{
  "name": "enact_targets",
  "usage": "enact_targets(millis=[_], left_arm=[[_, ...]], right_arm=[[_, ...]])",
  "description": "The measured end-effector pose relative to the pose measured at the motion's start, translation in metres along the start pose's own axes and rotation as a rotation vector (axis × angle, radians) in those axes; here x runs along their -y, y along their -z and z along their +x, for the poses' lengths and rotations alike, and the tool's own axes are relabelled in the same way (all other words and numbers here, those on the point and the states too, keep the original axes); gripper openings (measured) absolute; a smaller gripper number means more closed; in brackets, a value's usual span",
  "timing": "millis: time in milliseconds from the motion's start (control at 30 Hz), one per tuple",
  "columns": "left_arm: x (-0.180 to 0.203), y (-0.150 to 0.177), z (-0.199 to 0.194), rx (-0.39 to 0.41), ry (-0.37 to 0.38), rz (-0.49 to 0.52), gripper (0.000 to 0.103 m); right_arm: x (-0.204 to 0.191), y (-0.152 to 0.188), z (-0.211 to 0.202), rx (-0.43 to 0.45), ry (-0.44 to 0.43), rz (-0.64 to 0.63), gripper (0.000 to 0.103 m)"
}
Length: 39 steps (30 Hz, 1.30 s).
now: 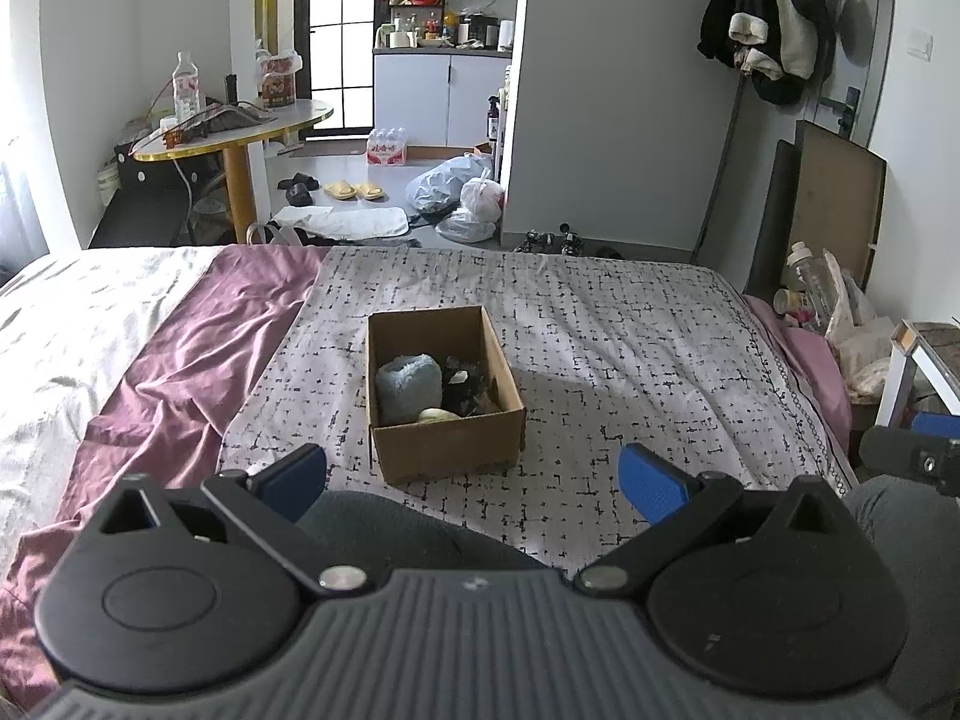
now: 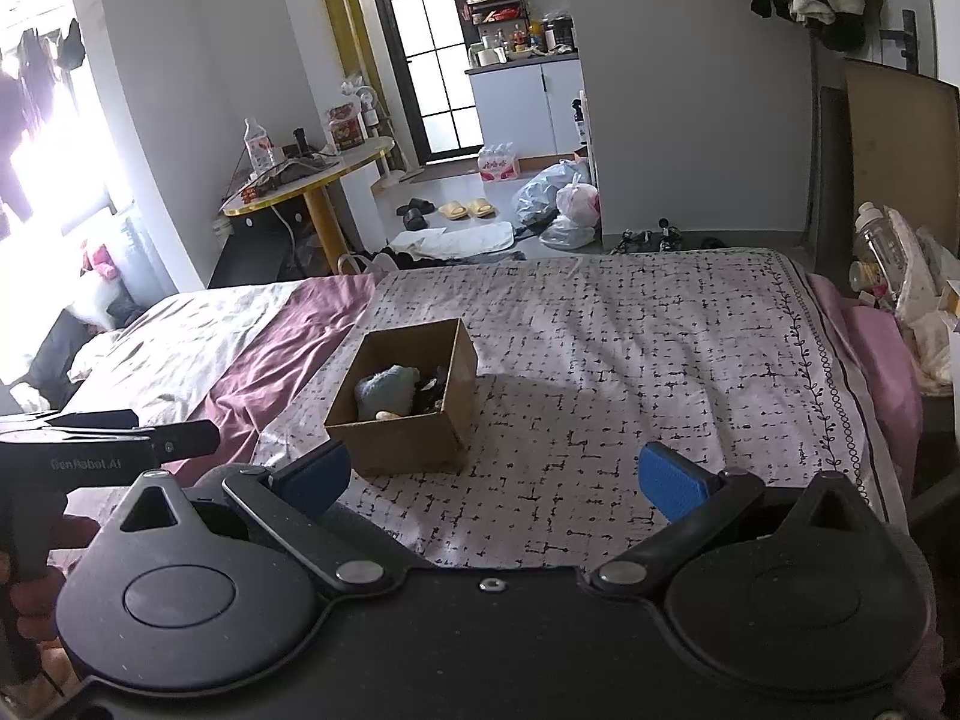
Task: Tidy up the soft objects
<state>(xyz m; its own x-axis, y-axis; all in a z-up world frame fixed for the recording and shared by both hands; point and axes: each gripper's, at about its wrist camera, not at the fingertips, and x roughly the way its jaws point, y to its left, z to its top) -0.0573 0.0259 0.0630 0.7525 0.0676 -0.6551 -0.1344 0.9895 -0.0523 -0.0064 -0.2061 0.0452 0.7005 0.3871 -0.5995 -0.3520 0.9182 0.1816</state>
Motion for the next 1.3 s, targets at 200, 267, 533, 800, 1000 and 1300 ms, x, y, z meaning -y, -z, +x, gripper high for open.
enact_targets(millis=[200,267,533,800,1000,1300], left_arm=[[-0.0031,0.002,0.0007,-0.002,0.004,-0.008,0.103],[-0.0038,0.0024,0.0009,-0.003,0.004,-0.01,0.103],[-0.0084,0.004,0.001,-0.009,0.006,-0.028,0.103],[-0.0079,0.0036,0.0001,-0.009,0.007,-0.025,0.103],[-0.0072,0.0043,-0.0004,-0.01,0.008,-0.024,0.103],[-0.0066,0.0054,-0.0006,-0.01,0.012,-0.023,0.103]], right_arm=[[-0.0023,0.0008,0.0028,-0.007,0.004,-0.009,0.103],[-0.0028,0.0018,0.0035,-0.011,0.006,-0.008,0.103],[-0.0041,0.004,0.0056,-0.013,0.002,-0.01,0.103],[-0.0056,0.0055,0.0066,-0.015,0.002,-0.009,0.103],[-0.0057,0.006,0.007,-0.017,0.004,-0.009,0.103],[-0.0064,0.0071,0.0076,-0.017,0.004,-0.008,0.103]])
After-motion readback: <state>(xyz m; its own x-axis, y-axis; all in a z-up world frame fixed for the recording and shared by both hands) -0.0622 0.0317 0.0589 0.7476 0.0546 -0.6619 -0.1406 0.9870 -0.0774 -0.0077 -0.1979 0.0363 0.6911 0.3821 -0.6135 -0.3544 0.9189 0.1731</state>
